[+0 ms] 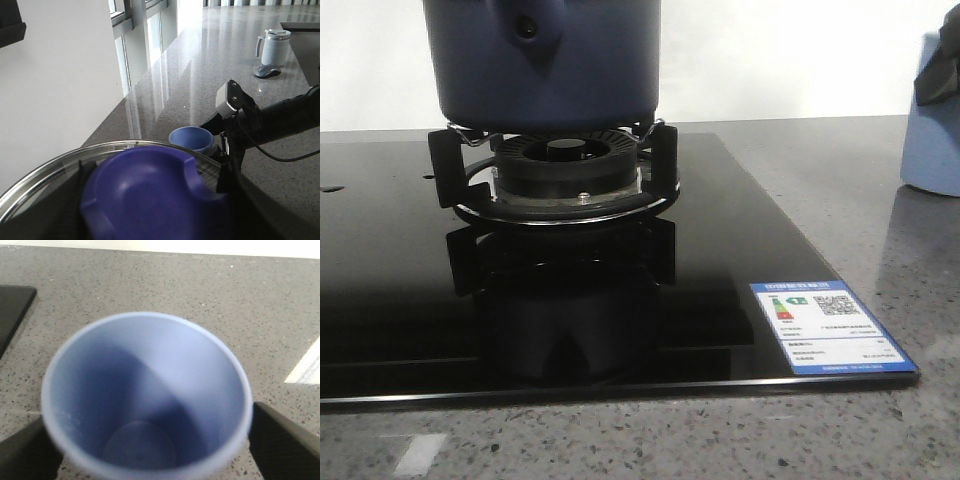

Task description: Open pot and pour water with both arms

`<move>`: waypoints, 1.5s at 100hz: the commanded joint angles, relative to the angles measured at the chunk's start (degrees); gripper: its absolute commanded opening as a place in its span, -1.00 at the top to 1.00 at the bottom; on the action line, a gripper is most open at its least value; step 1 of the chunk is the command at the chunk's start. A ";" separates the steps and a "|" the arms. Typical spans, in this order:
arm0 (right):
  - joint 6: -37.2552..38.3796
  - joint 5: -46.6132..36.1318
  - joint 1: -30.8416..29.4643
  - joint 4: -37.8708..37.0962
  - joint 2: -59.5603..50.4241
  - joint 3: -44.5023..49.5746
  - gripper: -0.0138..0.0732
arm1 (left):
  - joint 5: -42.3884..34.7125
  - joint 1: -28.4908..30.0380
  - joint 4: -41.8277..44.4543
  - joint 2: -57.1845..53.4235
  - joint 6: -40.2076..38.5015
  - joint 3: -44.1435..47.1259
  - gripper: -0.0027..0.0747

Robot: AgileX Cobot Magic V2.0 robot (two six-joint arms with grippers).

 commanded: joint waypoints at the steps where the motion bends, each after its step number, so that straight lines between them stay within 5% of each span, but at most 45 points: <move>1: 0.09 -3.84 0.02 0.26 -2.37 -1.33 -0.82 | -0.22 -0.47 -5.82 -2.19 -0.25 -1.91 0.04; 54: 0.09 8.42 0.02 1.42 -22.70 -7.98 -0.78 | -8.01 -0.47 -5.77 -0.15 2.32 5.25 0.04; 64: 0.09 12.96 0.02 1.67 -26.60 -7.98 -0.38 | -8.01 -0.47 -7.28 1.65 3.80 7.06 0.04; 80: 0.09 19.76 0.02 5.11 -32.62 -7.98 0.86 | -8.05 -0.47 -12.86 3.97 9.20 7.80 0.04; 150: 0.09 21.20 0.02 7.28 -40.27 -7.98 0.83 | -7.31 -0.47 -13.97 8.84 10.68 7.70 0.03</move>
